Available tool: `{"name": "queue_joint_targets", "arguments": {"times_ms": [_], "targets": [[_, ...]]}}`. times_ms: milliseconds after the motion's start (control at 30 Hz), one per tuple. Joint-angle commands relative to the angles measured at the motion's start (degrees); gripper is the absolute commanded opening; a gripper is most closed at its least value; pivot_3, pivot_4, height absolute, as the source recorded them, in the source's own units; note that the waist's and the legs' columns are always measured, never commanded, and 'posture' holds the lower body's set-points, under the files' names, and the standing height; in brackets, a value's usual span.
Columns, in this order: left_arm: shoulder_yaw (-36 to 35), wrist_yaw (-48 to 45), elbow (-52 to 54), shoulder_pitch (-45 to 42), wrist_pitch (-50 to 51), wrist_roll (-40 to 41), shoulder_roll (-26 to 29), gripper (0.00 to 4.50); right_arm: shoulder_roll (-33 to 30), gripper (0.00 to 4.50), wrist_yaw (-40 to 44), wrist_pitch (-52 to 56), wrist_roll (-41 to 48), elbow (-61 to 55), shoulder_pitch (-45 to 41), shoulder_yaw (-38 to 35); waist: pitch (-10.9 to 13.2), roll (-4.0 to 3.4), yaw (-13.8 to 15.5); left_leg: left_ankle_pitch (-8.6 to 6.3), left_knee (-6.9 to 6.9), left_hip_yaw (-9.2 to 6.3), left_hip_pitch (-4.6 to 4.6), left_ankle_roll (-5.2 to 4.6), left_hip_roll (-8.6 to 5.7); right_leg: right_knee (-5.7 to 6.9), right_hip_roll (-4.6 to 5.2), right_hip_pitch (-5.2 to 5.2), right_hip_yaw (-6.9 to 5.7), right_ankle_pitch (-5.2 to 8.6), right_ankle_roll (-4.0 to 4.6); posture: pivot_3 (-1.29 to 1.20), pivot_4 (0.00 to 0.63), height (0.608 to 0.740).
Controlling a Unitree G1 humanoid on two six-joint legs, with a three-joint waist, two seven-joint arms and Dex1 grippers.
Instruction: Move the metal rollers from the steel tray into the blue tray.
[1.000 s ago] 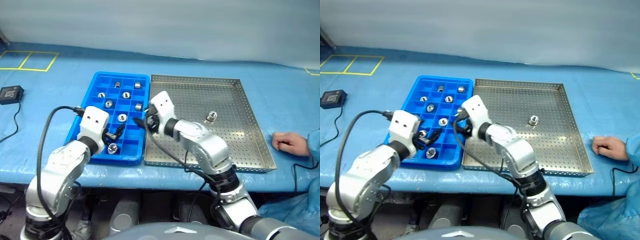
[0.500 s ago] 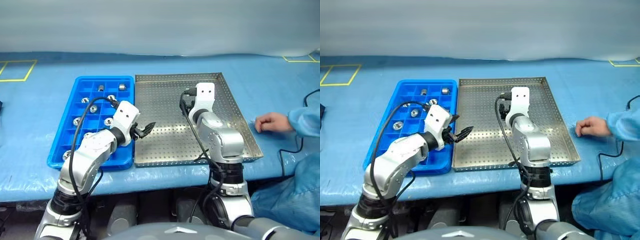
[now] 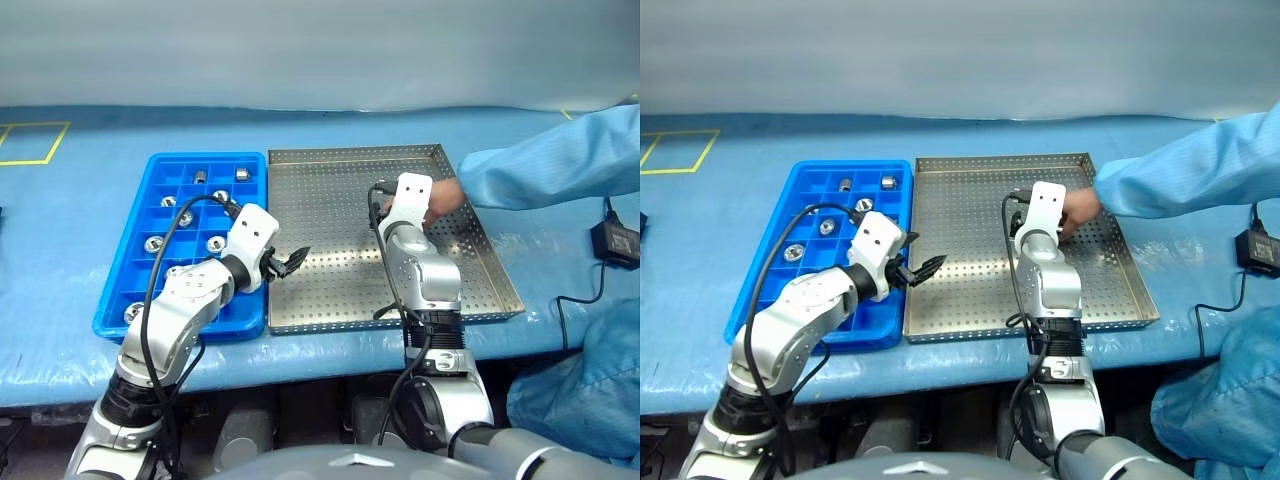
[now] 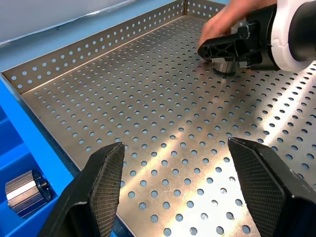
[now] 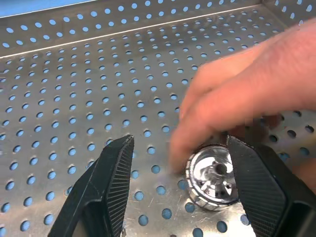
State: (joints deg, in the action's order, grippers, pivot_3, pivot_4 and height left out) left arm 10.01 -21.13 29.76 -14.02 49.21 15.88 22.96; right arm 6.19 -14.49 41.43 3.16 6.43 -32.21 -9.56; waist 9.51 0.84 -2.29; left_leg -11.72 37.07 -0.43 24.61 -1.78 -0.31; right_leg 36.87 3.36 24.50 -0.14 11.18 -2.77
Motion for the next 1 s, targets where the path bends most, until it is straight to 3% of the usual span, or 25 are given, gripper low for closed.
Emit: {"name": "queue_joint_targets", "arguments": {"times_ms": [33, 400, 1000], "targets": [[-0.6, 0.6, 2.7, -0.1, -0.5, -0.5, -0.1, 3.66, 0.1, 3.16, 0.7, -0.7, 0.7, -3.2, 0.4, 0.5, 0.0, 0.0, 0.1, 0.0, 0.0, 0.0, 0.0, 0.0, 0.01, 0.0, 0.0, 0.0, 0.0, 0.0, 0.0, -0.02, 0.15, 0.74], [-1.1, 1.2, 2.4, 0.3, -0.4, -0.2, -0.1, 3.66, 0.1, 3.16, 2.1, 2.8, 2.1, -8.7, 1.6, 0.5, 0.0, 0.0, 0.0, 0.0, 0.01, 0.03, -0.03, -0.03, 0.01, 0.0, 0.01, -0.01, 0.04, 0.01, -0.01, -0.04, 0.15, 0.74], [-6.9, 2.4, 4.7, 4.3, 0.8, 0.2, 2.3, 3.66, -3.0, 3.16, 14.4, 12.2, 6.1, -16.0, 4.3, 7.7, 0.0, -0.01, 0.2, 0.02, 0.02, 0.05, -0.03, -0.06, 0.0, -0.01, 0.02, -0.01, 0.05, 0.02, -0.02, 0.0, 0.15, 0.74]]}}
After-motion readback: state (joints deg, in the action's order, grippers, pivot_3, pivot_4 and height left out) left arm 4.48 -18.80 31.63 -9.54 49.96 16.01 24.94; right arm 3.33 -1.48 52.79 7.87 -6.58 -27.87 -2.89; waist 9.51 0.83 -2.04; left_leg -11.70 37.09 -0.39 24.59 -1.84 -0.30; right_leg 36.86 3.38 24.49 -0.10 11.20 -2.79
